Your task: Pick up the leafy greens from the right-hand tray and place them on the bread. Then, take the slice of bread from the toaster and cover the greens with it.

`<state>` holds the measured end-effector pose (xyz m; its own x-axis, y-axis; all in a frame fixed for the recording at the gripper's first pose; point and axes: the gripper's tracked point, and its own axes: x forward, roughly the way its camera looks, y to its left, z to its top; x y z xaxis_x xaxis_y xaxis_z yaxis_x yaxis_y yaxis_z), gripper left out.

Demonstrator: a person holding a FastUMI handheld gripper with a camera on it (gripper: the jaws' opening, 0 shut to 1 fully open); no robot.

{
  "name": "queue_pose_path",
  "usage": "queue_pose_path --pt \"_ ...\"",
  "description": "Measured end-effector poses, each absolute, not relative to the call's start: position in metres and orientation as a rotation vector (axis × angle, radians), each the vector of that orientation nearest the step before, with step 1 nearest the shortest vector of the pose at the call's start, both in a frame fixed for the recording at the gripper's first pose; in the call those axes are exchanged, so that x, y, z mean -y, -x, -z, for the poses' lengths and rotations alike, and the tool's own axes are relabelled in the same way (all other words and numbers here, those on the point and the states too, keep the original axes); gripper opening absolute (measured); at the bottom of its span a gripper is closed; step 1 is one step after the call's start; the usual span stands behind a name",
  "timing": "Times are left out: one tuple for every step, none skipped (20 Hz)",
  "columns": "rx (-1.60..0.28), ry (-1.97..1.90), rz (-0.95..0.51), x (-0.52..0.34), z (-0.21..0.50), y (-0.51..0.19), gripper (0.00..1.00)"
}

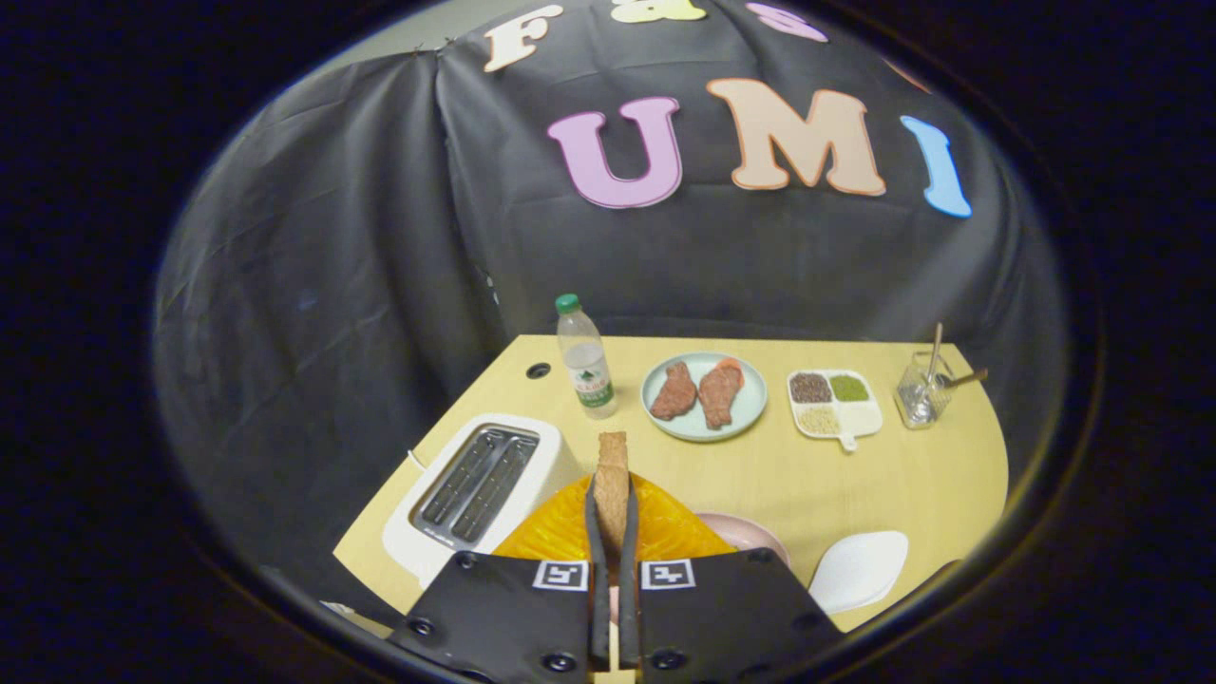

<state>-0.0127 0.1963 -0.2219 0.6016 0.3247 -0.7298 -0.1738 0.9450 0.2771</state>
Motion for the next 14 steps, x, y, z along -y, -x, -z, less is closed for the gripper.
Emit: queue_pose_path --pt "-0.897 -0.208 -0.282 -0.191 0.232 0.016 0.06" --pt "-0.908 -0.228 -0.273 -0.187 0.24 0.019 0.06" --pt "-0.917 -0.248 -0.269 -0.183 0.247 0.022 0.06" --pt "-0.922 -0.26 -0.268 -0.18 0.252 0.024 0.06" --pt "-0.922 -0.274 -0.268 -0.177 0.257 0.027 0.06" --pt "-0.926 -0.287 -0.267 -0.176 0.264 0.028 0.06" --pt "-0.931 -0.308 -0.27 -0.175 0.27 0.031 0.06" --pt "-0.934 -0.331 -0.27 -0.173 0.274 0.034 0.06" --pt "-0.938 -0.353 -0.273 -0.171 0.278 0.036 0.06" --pt "-0.942 -0.369 -0.268 -0.168 0.283 0.037 0.06" --pt "-0.949 -0.384 -0.259 -0.165 0.289 0.039 0.06" --pt "-0.955 -0.4 -0.253 -0.162 0.294 0.041 0.06" --pt "-0.963 -0.409 -0.242 -0.157 0.298 0.043 0.06" --pt "-0.967 -0.412 -0.235 -0.152 0.302 0.045 0.06"
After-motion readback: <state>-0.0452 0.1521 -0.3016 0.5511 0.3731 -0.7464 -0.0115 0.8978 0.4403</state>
